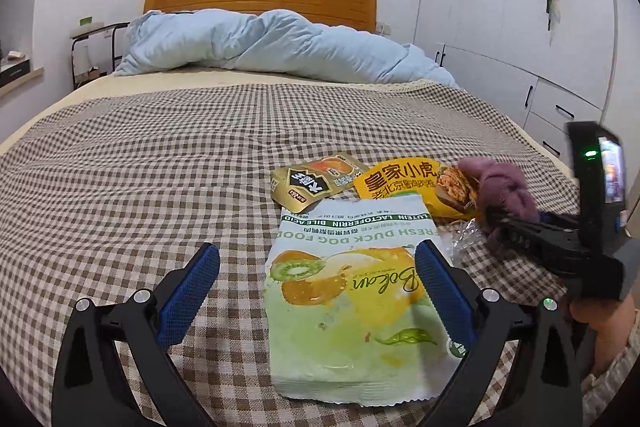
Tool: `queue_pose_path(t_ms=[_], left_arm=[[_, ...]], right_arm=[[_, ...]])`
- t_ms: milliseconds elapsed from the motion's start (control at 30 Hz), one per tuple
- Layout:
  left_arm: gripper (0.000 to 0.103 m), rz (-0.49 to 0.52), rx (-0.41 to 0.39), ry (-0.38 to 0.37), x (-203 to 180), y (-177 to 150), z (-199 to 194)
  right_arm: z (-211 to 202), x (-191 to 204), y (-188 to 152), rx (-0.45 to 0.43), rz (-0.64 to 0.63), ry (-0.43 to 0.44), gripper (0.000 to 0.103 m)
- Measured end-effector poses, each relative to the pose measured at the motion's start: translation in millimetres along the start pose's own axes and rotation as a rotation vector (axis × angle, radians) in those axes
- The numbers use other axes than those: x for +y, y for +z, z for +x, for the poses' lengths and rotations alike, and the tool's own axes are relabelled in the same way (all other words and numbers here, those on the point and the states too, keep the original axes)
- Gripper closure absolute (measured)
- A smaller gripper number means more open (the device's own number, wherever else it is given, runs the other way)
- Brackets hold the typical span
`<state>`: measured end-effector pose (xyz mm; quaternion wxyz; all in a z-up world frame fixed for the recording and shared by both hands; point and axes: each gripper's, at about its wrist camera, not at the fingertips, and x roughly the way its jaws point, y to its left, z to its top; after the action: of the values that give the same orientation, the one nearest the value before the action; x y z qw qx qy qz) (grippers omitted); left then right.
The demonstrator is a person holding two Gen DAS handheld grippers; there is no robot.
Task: Collect trash
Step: 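Grasp the purple towel with the right tool and lift it, then grasp the green dog-food bag with the left tool while the right tool holds the towel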
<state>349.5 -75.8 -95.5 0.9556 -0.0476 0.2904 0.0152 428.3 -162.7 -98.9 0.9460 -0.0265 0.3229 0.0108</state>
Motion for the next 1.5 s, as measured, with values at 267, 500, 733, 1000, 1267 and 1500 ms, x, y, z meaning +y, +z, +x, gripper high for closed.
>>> queue_pose_path(t_ms=[267,500,733,1000,1267,1500], left_arm=[[0.009,-0.016,0.017,-0.011,2.5,-0.5,3.3],[0.008,-0.009,0.038,-0.008,1.4,-0.4,6.8],[0.008,0.065,0.163,-0.153,-32.5,11.0,20.7],[0.008,0.153,0.39,0.039,-64.3,11.3,58.7],[0.007,-0.086,0.42,0.001,-23.3,19.8,64.6],[0.006,-0.114,0.446,-0.026,-12.9,22.0,71.1]], right_arm=[[-98.1,-23.0,-32.2,-0.303,0.103,-0.025,0.065],[-91.2,-30.2,-41.0,-0.264,0.136,-0.028,0.065],[-89.0,-27.7,-45.2,-0.258,0.124,-0.039,0.065],[-87.6,-30.8,-45.6,-0.249,0.139,-0.03,0.065],[-89.9,-34.0,-46.8,-0.263,0.151,-0.019,0.065],[-91.1,-34.6,-47.1,-0.264,0.154,-0.014,0.065]])
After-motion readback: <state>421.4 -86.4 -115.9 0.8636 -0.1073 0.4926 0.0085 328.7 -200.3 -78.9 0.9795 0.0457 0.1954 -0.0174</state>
